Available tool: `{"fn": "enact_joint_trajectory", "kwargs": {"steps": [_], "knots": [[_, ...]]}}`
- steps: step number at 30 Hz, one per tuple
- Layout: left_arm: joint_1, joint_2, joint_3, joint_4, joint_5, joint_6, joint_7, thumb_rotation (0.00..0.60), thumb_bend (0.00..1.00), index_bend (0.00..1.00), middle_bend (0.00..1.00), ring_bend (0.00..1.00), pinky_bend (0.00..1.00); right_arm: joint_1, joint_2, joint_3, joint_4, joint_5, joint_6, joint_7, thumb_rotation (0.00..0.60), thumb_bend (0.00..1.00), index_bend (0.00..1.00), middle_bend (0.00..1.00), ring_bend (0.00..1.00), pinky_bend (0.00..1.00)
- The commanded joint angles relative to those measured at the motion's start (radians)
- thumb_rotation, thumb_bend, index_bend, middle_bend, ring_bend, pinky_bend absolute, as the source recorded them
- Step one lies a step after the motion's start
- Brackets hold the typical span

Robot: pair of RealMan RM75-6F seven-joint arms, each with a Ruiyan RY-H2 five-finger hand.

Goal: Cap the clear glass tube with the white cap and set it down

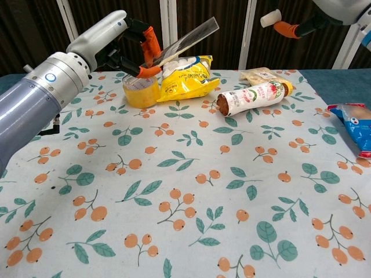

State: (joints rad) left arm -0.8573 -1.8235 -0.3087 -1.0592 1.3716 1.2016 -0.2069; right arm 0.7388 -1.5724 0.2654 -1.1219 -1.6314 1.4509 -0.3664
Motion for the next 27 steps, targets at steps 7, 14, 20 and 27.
{"fn": "enact_joint_trajectory", "kwargs": {"steps": [7,14,20,27], "knots": [[0.006,-0.009,-0.017,-0.034,-0.042,-0.013,0.047,0.600,0.67,0.71,0.76,0.22,0.01,0.012,-0.025,-0.007,0.004,-0.013,0.014,-0.015,0.600,0.40,0.61,0.12,0.00,0.01],[0.009,-0.011,-0.018,-0.055,-0.058,-0.019,0.082,0.600,0.67,0.71,0.76,0.22,0.01,0.022,-0.040,-0.005,-0.002,-0.009,0.013,-0.028,0.600,0.39,0.61,0.12,0.00,0.01],[0.005,-0.011,-0.023,-0.072,-0.062,-0.022,0.099,0.600,0.67,0.71,0.76,0.22,0.01,0.030,-0.049,-0.002,-0.001,0.000,0.003,-0.038,0.600,0.40,0.61,0.12,0.00,0.01],[0.005,-0.016,-0.025,-0.088,-0.065,-0.021,0.118,0.600,0.67,0.71,0.76,0.22,0.01,0.038,-0.060,0.001,0.006,0.013,-0.009,-0.042,0.600,0.39,0.61,0.12,0.00,0.01]]}}
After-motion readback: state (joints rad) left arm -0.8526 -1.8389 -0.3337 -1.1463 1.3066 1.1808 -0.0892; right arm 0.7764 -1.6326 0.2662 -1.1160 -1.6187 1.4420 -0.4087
